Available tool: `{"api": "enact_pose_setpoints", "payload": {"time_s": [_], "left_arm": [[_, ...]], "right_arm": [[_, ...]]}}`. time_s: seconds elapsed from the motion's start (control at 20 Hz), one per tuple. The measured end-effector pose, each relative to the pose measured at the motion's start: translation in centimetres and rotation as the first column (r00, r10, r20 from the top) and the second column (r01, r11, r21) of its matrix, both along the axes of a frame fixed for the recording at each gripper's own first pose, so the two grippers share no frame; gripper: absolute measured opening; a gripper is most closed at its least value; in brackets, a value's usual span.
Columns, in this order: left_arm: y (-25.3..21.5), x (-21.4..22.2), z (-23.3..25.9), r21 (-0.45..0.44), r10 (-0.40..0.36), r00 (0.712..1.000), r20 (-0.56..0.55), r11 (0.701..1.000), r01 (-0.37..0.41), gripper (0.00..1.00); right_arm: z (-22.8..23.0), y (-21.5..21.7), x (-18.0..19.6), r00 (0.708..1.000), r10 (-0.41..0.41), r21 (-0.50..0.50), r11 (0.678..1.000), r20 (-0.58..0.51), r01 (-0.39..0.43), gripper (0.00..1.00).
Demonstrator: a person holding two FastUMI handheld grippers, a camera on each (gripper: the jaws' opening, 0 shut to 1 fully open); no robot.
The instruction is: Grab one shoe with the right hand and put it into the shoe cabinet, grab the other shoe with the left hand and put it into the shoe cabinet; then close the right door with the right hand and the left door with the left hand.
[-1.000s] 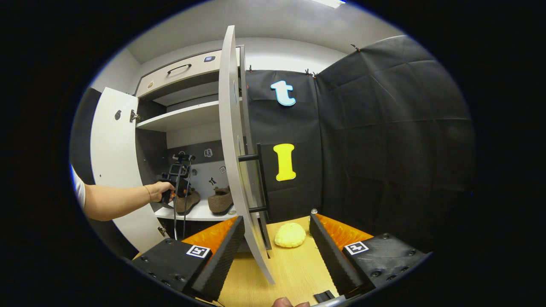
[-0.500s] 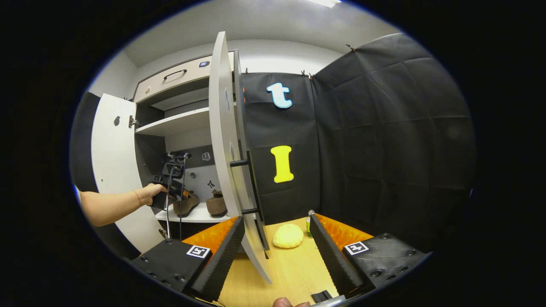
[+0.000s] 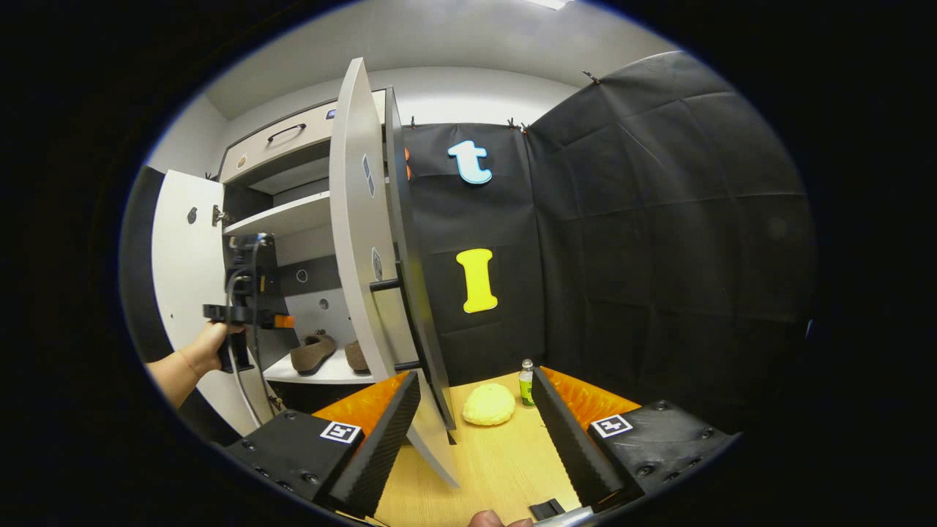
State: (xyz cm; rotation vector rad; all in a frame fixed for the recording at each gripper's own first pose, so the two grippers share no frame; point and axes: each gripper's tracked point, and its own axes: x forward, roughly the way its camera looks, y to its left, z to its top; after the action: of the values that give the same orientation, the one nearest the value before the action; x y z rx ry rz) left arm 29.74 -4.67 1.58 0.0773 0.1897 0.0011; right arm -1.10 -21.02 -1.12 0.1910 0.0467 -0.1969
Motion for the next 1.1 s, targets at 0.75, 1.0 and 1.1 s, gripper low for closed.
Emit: {"api": "enact_pose_setpoints", "payload": {"time_s": [0.75,1.0,1.1], "left_arm": [[-4.8,-20.3,1.1,-0.066,-0.092,0.983,0.159,0.992,0.103,0.96],[-4.9,-24.0,0.2,-0.097,-0.093,0.983,0.160,0.989,0.110,0.96],[-4.6,-25.2,-0.2,-0.108,-0.101,0.982,0.157,0.987,0.119,0.97]], "right_arm": [[2.2,-0.9,6.0,0.999,0.024,-0.043,0.999,0.031,-0.022,0.98],[2.0,-1.4,7.1,1.000,0.015,-0.059,0.998,0.027,-0.013,0.98],[2.0,-1.4,7.2,1.000,0.010,-0.058,0.998,0.027,-0.008,0.98]]}}
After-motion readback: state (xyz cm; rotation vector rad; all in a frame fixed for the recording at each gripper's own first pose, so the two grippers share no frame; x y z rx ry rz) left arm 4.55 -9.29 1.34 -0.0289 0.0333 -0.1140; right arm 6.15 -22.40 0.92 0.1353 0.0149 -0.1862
